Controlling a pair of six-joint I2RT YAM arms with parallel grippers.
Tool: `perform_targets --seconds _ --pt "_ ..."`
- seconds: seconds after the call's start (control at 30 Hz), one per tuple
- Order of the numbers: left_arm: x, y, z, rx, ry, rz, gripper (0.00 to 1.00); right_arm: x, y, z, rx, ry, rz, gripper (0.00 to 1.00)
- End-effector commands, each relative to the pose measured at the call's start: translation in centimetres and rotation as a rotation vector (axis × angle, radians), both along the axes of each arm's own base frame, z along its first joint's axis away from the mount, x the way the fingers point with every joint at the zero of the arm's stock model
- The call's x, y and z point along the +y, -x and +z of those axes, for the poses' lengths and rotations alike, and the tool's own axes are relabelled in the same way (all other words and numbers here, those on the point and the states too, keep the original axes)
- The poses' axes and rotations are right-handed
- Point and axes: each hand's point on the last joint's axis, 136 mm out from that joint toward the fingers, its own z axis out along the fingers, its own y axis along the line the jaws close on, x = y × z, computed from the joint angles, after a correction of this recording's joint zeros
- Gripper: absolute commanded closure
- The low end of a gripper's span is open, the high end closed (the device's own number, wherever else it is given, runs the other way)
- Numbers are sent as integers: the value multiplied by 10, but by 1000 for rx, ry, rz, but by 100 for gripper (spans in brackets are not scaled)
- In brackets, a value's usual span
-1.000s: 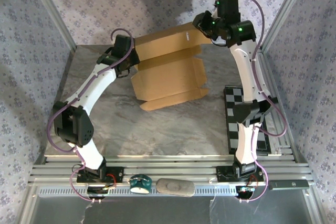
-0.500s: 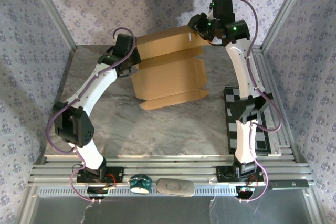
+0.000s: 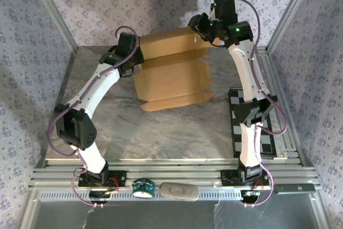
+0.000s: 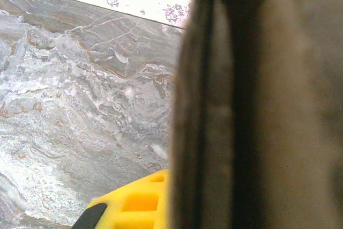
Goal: Fold the paper box
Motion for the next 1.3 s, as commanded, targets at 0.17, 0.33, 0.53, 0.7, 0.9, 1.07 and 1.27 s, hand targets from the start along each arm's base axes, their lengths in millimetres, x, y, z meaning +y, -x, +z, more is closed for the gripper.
perform_targets --seconds 0.17,0.33,0.53,0.7,0.9,1.07,1.27 --pt "-10 -5 16 -33 13 -11 100 9 1 1 36 -65 -7 70" --pt "-10 -5 16 -28 21 -5 100 12 -1 5 52 -117 -35 73" --pt "-12 -5 14 -5 48 12 100 14 -4 9 101 -219 -98 87" --pt "-12 -4 12 8 64 28 100 17 -7 11 128 -278 -144 100" --pt "-11 -3 13 10 71 37 100 14 -4 17 131 -300 -173 100" --pt "-6 -6 13 33 119 35 100 4 2 27 76 -237 -145 73" --pt "5 -18 9 78 216 -24 100 -46 23 51 -94 -64 -88 46"
